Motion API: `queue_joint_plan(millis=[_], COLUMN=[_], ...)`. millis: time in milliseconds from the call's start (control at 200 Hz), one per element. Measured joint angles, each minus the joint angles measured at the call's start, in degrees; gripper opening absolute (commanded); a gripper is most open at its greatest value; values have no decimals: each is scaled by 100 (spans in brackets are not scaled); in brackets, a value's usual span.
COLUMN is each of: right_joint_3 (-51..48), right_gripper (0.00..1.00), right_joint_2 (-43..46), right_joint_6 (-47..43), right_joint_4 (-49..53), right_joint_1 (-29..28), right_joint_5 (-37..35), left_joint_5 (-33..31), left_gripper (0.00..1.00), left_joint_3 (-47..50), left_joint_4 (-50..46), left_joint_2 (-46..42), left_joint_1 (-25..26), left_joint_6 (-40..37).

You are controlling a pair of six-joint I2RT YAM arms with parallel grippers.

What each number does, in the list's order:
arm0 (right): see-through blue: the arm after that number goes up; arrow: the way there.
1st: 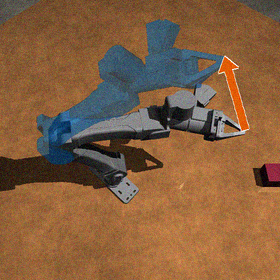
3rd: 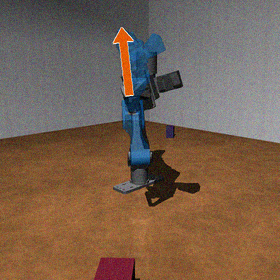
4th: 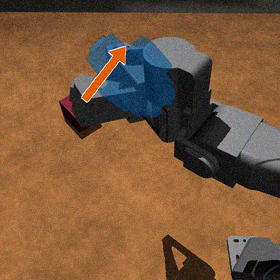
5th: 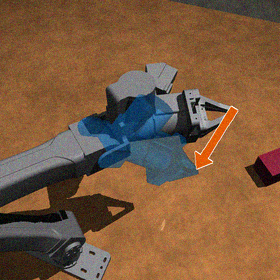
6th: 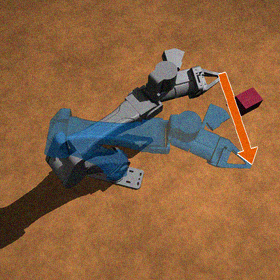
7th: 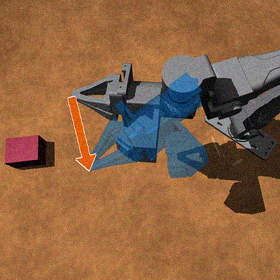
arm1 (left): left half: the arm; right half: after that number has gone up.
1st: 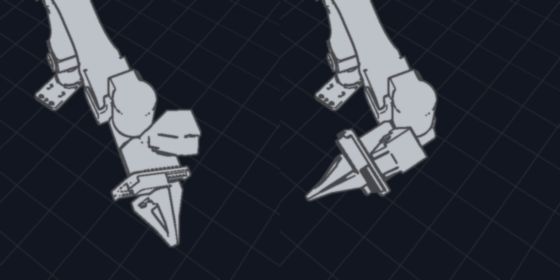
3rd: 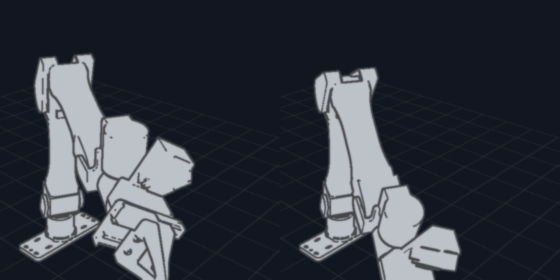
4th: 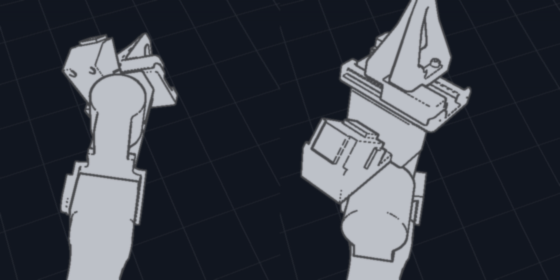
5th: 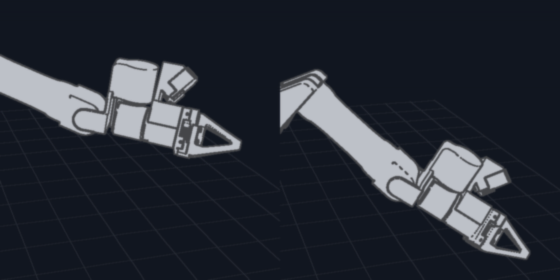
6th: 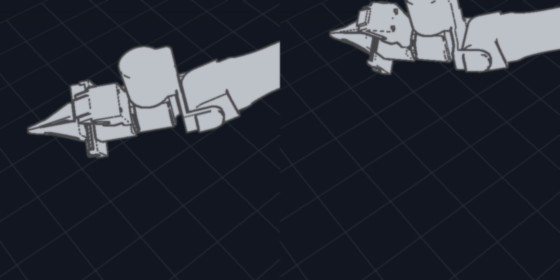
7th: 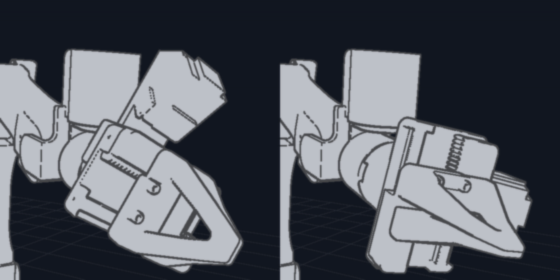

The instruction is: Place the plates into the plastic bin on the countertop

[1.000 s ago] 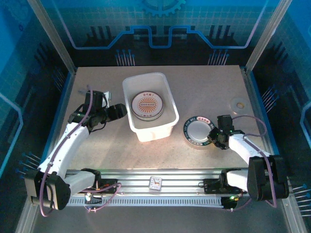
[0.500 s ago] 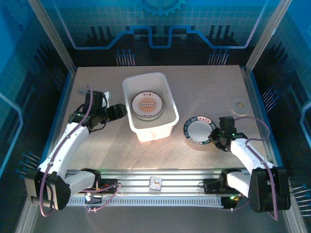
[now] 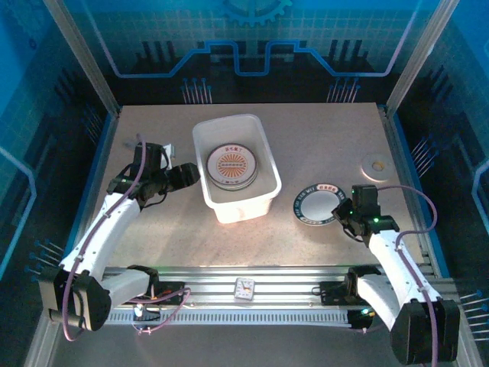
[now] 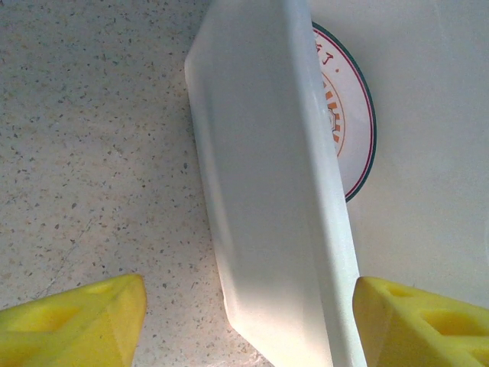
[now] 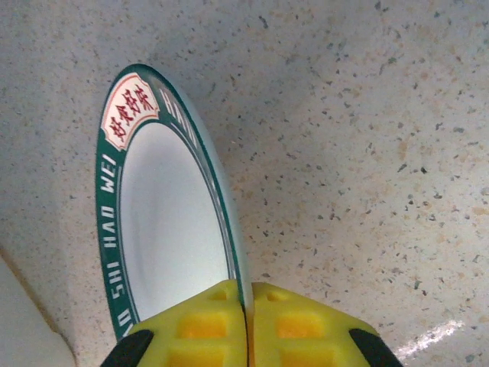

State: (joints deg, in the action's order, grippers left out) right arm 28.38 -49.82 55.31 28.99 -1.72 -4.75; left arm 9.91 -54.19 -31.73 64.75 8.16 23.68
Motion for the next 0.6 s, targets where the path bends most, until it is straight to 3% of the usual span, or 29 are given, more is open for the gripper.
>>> queue_joint_plan(millis=[600], right_joint_3=[1388], right_gripper=[0], right_joint_2=[0], right_joint_6=[216], right_joint_4=[310], right_joint_1=[35], right_joint_5=[-24], left_joint_5=[39], left_gripper=[73], left_joint_3=[-57], left_joint_4=[15], left_joint_2=[0], left_joint_1=[0], left_joint_6=[-4])
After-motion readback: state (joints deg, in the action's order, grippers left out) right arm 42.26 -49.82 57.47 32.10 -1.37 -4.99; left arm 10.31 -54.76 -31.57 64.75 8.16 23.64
